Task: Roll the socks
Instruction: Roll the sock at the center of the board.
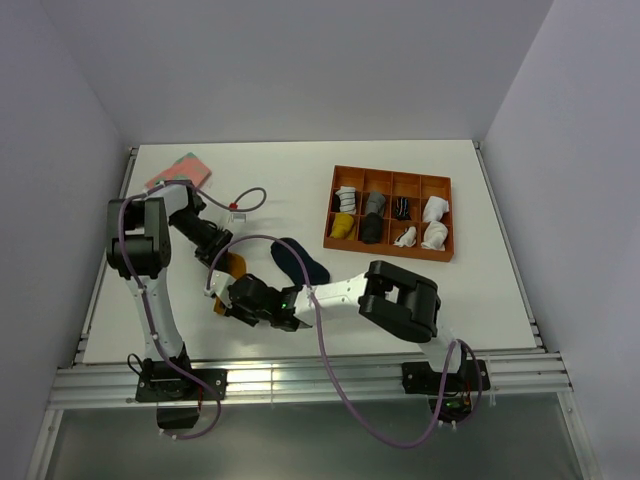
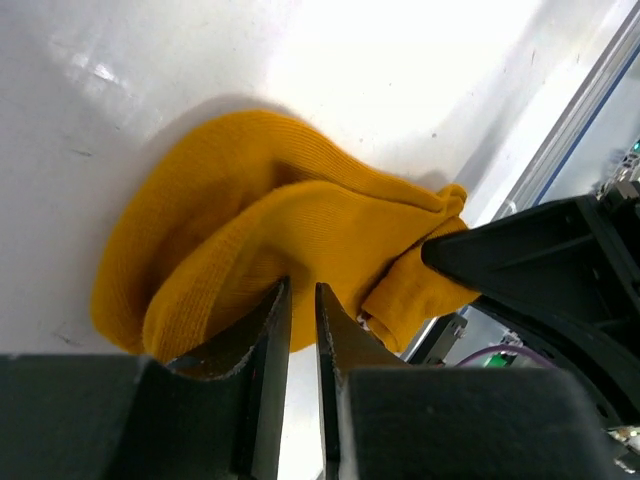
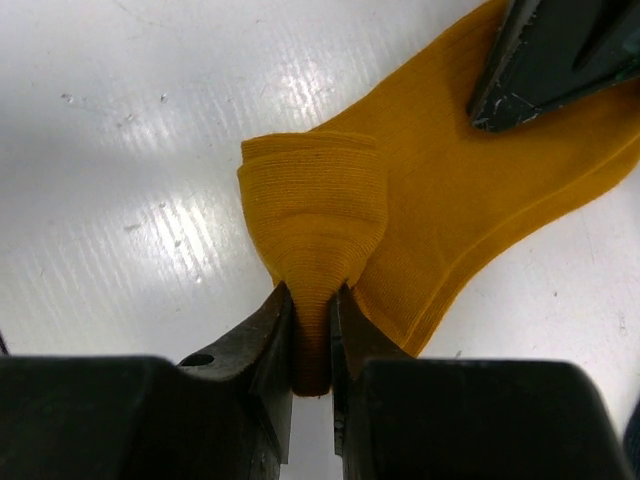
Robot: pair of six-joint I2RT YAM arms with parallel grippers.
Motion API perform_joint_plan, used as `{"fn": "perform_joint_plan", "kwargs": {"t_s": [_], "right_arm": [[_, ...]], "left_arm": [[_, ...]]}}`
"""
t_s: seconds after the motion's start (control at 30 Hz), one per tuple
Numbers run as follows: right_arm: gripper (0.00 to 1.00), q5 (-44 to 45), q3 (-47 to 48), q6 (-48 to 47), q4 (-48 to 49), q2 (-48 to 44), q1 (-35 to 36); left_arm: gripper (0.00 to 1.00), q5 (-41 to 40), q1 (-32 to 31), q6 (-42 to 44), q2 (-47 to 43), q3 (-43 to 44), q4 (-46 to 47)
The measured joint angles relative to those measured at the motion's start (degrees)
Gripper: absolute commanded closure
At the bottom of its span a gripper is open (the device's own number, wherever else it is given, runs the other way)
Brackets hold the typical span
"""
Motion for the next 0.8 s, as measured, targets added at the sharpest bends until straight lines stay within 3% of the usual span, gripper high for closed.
{"fn": "perform_joint_plan", "kwargs": {"t_s": [0.23,0.53,0.8], "right_arm": [[1.00,-8.52,0.85,-0.68,-4.98,-1.29,-1.07],[1.00,-28.35,8.35,-0.07,-16.11,0.35,-5.49],[1.00,-34.10,13.64,3.10,-21.66,5.09,-10.51]], "left_arm": [[0.83,-0.04,-0.17,-2.25,0.83,0.66,0.04],[0.85,-1.03,-2.12,-2.40,0.85,1.33,0.07],[0.84,-1.03,-3.58,-2.40,0.85,1.33,0.35]]}}
